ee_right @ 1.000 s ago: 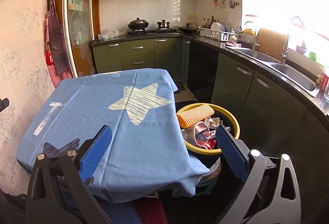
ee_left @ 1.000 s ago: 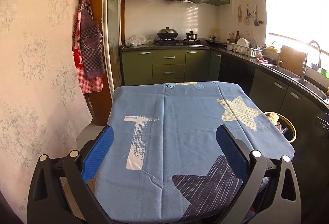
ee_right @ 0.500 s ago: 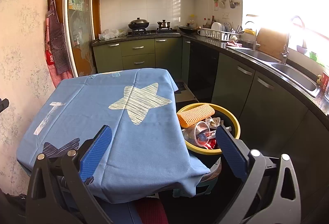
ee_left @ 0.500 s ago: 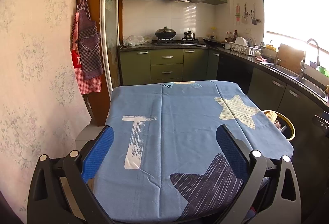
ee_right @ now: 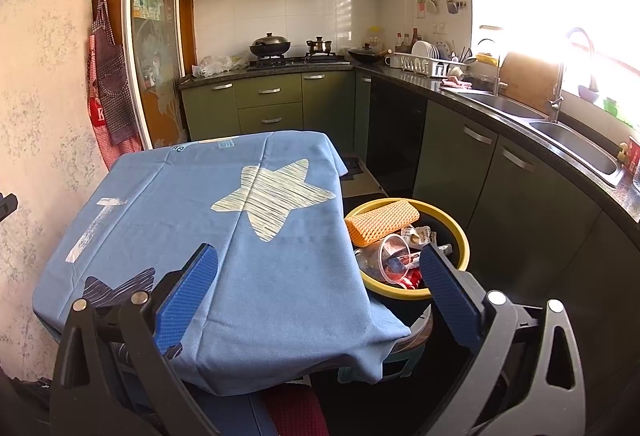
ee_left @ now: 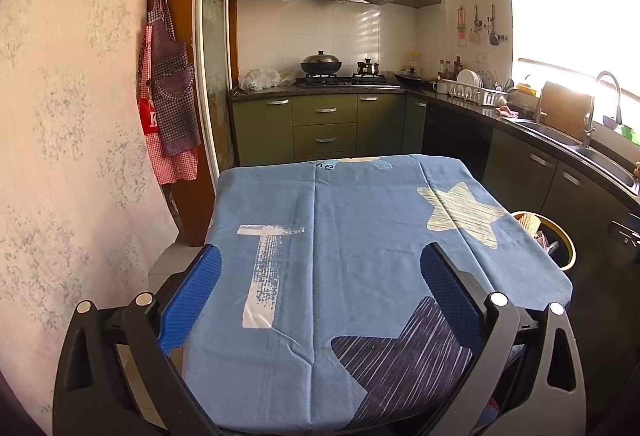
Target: Collect trash
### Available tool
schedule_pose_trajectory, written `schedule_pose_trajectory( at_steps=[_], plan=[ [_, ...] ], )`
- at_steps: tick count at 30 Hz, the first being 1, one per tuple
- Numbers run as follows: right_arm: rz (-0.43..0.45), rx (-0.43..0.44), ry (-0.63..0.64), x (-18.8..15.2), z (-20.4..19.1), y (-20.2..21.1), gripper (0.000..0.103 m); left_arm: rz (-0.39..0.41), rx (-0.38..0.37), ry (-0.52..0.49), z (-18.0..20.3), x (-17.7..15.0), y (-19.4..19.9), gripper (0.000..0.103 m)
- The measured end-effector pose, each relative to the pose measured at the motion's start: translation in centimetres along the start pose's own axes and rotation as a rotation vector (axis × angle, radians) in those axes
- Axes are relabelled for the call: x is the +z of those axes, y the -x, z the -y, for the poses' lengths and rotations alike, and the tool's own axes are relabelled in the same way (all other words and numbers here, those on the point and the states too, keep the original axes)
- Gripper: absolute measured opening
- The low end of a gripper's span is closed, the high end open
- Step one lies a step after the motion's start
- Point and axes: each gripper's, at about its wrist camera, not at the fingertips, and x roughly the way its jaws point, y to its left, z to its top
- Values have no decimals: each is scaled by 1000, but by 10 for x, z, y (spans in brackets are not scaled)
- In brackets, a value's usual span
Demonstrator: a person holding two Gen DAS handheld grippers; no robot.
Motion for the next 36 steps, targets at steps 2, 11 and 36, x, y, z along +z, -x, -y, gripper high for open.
schedule_pose_trajectory(
  at_steps=[2, 11, 36],
  plan=[
    [1, -1, 0, 0, 0, 0, 96, -1, -1, 0, 0, 0, 0, 98],
    [-5, 1, -3, -1, 0, -2, 96, -7, -7, -3, 0, -2, -1, 98],
    [-5, 5, -6, -1, 1, -4, 96, -18, -19, -13, 4, -3, -4, 98]
  ],
)
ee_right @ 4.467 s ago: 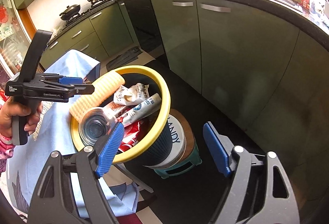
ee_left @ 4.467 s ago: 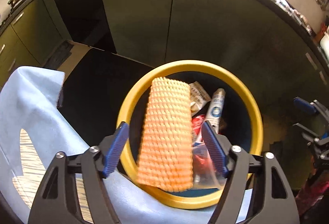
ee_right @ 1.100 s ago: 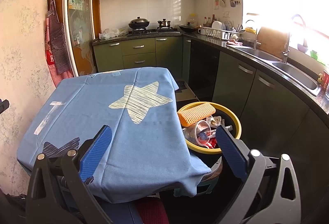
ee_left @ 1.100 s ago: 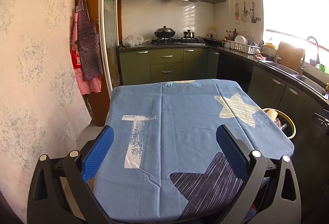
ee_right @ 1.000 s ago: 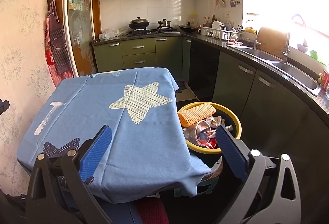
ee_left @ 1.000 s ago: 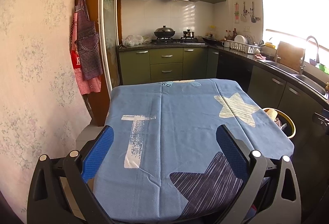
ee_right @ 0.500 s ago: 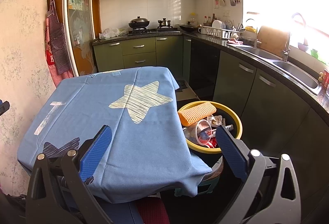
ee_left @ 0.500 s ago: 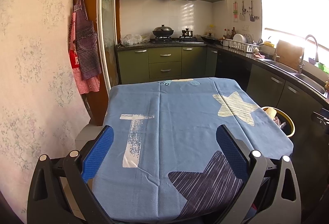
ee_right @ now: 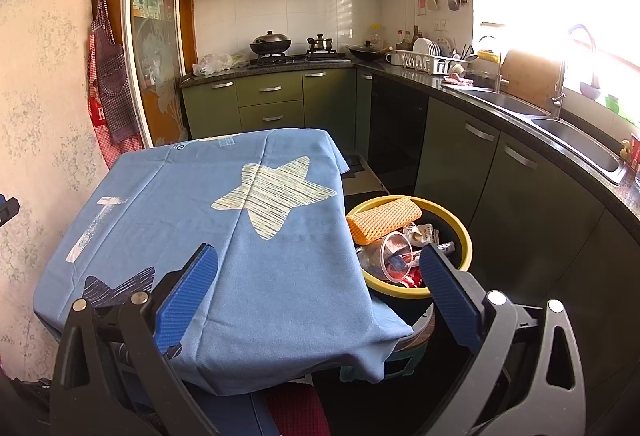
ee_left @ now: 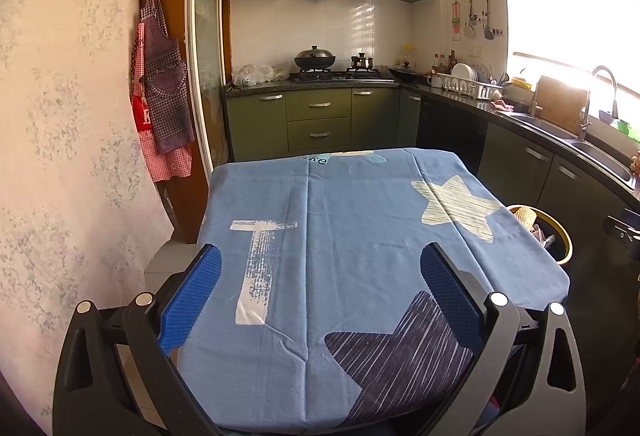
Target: Collect trash
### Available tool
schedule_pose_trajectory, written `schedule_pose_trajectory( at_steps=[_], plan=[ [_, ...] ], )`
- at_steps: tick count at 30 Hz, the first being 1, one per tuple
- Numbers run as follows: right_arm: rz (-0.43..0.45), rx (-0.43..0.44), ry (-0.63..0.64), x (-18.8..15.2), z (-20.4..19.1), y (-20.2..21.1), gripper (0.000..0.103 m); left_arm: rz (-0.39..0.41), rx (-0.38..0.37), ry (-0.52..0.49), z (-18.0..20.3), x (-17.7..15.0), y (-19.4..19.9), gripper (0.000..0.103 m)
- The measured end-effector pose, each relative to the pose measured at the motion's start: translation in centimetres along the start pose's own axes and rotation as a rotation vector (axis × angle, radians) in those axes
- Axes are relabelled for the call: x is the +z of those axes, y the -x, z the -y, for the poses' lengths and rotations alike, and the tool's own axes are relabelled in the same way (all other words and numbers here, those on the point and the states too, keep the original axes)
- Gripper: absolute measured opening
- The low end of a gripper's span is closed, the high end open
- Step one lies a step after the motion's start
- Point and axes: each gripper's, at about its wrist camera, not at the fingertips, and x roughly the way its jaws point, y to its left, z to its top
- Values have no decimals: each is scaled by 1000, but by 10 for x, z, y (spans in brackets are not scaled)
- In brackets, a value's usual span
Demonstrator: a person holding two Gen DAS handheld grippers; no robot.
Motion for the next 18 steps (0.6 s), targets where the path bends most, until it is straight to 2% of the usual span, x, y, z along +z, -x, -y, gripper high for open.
schedule_pose_trajectory(
  at_steps=[18],
  plan=[
    [-6, -2, -1, -3, 0, -4, 96, -7, -6, -2, 2, -1, -3, 98]
  ],
)
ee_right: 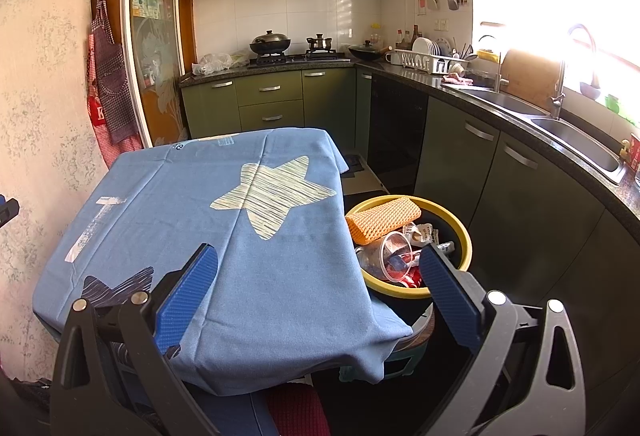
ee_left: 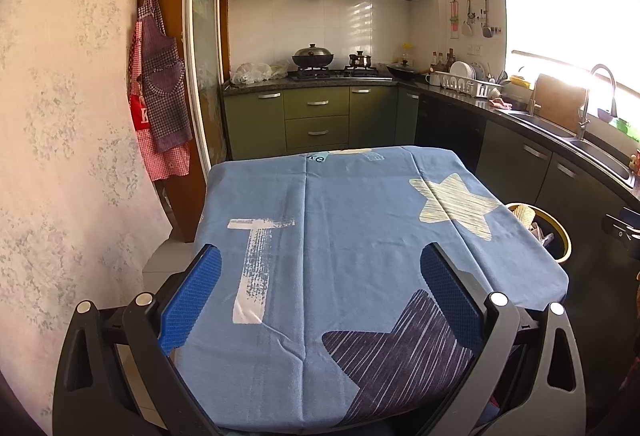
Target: Collect trash
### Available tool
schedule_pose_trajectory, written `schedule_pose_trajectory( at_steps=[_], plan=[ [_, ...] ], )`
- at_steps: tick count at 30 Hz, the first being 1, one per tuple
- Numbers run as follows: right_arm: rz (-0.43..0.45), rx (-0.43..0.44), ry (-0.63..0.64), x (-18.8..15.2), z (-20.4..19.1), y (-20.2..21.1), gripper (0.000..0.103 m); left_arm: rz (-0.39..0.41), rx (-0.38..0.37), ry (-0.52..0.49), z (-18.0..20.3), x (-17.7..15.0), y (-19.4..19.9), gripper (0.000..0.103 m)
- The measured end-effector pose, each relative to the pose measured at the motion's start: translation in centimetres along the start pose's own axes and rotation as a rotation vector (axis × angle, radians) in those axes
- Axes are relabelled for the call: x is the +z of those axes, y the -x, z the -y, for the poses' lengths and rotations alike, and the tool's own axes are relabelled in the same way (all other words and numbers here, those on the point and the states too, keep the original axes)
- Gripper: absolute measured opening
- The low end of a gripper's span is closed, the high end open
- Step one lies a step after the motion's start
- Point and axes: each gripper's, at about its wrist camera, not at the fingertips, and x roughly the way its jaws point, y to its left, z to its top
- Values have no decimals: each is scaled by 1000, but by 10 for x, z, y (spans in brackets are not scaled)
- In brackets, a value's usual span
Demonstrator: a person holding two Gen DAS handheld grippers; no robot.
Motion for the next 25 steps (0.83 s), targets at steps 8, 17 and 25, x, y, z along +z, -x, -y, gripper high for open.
schedule_pose_trajectory(
  at_steps=[8, 17, 25],
  plan=[
    [-21, 1, 2, 1, -1, -9, 96, -33, -64, 9, 3, 2, -16, 98],
    [-74, 21, -6, 18, -5, -49, 96, -64, -91, -11, 6, 13, -75, 98],
    [-133, 92, 48, 71, -37, -144, 96, -146, -19, -26, -13, 51, -192, 98]
  ],
)
